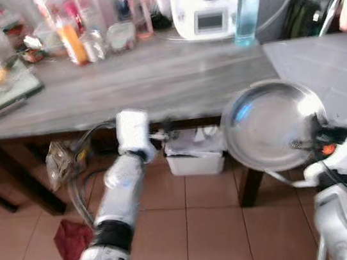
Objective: Setting the table
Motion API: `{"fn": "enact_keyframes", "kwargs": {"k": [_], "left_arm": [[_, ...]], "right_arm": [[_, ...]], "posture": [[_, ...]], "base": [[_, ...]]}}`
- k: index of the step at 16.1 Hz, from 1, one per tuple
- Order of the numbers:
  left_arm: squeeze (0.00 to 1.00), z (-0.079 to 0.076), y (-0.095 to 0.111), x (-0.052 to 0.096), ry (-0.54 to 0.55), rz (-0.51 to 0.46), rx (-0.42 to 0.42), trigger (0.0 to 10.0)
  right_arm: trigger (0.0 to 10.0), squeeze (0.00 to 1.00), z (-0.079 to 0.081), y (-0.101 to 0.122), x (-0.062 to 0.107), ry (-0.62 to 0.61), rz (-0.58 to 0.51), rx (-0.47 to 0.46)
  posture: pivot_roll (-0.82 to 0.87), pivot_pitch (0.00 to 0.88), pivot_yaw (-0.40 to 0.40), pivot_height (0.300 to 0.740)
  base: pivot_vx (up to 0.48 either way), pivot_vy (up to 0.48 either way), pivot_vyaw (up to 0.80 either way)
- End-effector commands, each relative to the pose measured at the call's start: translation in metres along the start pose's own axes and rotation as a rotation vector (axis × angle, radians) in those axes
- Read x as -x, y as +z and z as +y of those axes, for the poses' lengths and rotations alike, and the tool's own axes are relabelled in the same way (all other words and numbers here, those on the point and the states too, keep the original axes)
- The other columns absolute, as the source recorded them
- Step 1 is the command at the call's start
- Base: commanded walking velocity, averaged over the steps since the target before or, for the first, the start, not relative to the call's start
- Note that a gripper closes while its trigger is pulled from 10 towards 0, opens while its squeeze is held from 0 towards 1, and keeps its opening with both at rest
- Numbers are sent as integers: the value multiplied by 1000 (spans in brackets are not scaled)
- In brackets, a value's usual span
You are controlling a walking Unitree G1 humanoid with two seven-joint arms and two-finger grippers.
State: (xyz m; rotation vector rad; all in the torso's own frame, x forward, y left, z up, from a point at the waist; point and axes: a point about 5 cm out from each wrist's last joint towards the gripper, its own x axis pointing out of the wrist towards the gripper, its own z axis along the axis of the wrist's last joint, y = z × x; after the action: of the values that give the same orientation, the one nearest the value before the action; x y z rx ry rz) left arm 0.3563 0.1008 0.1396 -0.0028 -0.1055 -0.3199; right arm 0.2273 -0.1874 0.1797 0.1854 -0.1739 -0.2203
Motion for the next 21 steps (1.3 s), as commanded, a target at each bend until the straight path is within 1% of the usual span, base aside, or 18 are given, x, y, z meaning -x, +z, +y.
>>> {"fn": "enact_keyframes", "kwargs": {"k": [1,6,10,17,19,21], "left_arm": [[0,-9,4,-3,-25,-12,-1,10000],[0,-9,10,-6,-30,-31,4,10000],[0,-10,9,-5,-31,-29,5,10000],[0,-10,5,-4,-31,-14,5,10000],[0,-9,4,-3,-36,-10,26,10000],[0,-7,3,0,-45,-7,18,10000]], "right_arm": [[10000,0,-4,6,0,-14,-30,13],[10000,0,-5,7,0,-18,-36,16],[10000,0,-4,11,-1,-13,-50,20],[10000,0,-5,10,-1,-12,-48,27],[10000,0,-5,10,-1,-10,-46,28],[10000,0,-5,10,-1,-10,-45,29]], "posture": [[-43,86,58,714],[-44,84,61,714],[-47,85,58,714],[-46,86,53,714],[-45,88,52,714],[-46,89,52,714]], "base": [[442,0,0],[442,0,0],[442,0,0],[406,0,0],[0,0,0],[0,0,0]]}}
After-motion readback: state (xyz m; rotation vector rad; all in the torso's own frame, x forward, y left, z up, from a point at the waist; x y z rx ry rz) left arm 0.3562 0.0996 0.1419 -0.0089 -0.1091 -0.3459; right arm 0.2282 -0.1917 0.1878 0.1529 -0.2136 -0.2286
